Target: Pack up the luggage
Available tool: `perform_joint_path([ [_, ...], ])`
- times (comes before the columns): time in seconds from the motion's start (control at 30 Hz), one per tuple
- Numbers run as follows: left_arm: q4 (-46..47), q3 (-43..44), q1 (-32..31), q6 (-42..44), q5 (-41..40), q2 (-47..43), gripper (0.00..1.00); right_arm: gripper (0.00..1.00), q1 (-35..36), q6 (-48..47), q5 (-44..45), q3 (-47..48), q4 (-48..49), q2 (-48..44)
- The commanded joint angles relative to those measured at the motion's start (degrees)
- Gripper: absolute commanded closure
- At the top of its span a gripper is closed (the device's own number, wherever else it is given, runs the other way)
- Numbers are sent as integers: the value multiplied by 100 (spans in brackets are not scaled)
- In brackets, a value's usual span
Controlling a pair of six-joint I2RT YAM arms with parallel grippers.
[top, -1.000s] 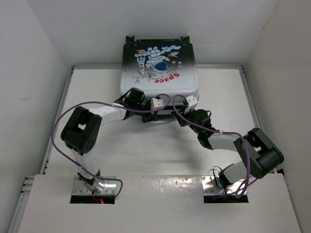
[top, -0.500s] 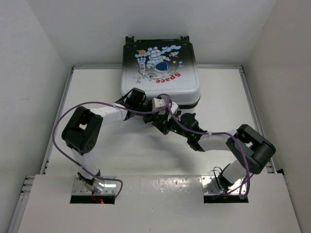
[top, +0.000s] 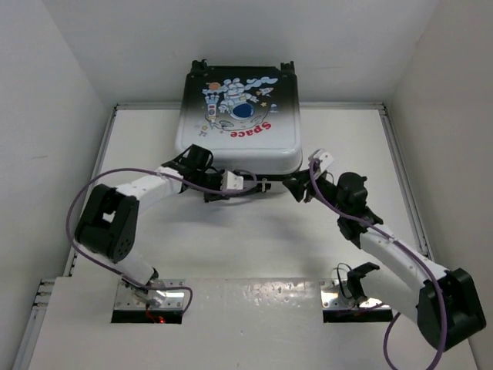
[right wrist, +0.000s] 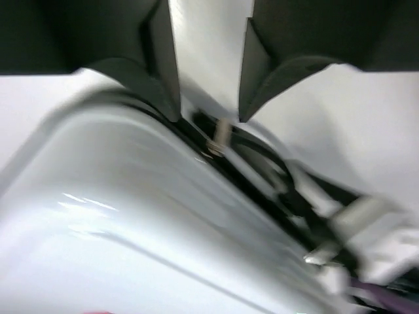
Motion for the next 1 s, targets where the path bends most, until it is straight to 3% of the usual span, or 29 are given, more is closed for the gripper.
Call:
perform_joint_path([
  [0.0, -2611, -329, -206, 480, 486, -1274, 74, 58, -525, -237, -337, 355, -1084, -153],
  [0.03, -2611, -329, -312, 480, 486, -1494, 48, 52, -613, -97, -302, 469, -1138, -118],
  [0.07, -2611, -329, -382, 480, 573, -1948, 36, 50, -893, -26, -275, 601, -1182, -74],
  [0.13, -2445, -329, -444, 218, 635, -2460, 19, 49, -1088, 254, -266, 750, -1227, 170],
  [0.2, -1928, -329, -444, -98, 732, -3330, 11, 49, -1466, 396, -179, 961, -1227, 312],
  [0.27, -1305, -407, -384, -1008, 348, -3884, 0, 49, -1825, 676, -135, 1224, -1244, 734],
  [0.33, -67, -495, -383, -1923, -249, -4491, 0, 51, -2045, 923, -91, 1383, -1122, 1095],
  [0.37, 399, -496, -244, -3103, -1175, -4563, 0, 51, -2125, 1080, -38, 1445, -1087, 1478],
  [0.43, 911, -164, 29, -3885, -2015, -4389, 0, 54, -2231, 1187, 102, 1858, -946, 1797],
  [0.5, 773, 624, 757, -4808, -3010, -3477, 17, 56, -2293, 1345, 190, 2436, -884, 2482],
  [0.53, 633, 821, 1082, -5020, -3065, -3143, 25, 59, -2293, 1406, 252, 2726, -841, 2658],
  [0.57, 632, 970, 1790, -5449, -2952, -2548, 37, 61, -2302, 1494, 270, 2868, -805, 3173],
  [0.63, 746, 1287, 2365, -5820, -2942, -1939, 48, 65, -2258, 1582, 270, 3403, -761, 3615],
  [0.77, 650, 2619, 3473, -6462, -2716, 263, 52, 65, -2152, 1758, 182, 4509, -1191, 4494],
  [0.8, 649, 2920, 3554, -6464, -2531, 271, 52, 65, -2161, 1820, 121, 4652, -1192, 4740],
  [0.87, 351, 3404, 3624, -6551, -1988, 1173, 52, 60, -2179, 1986, -167, 4872, -1350, 5118],
  [0.97, 411, 3495, 3494, -6429, -1248, 1554, 51, 55, -2065, 1874, -538, 5398, -1367, 5427],
])
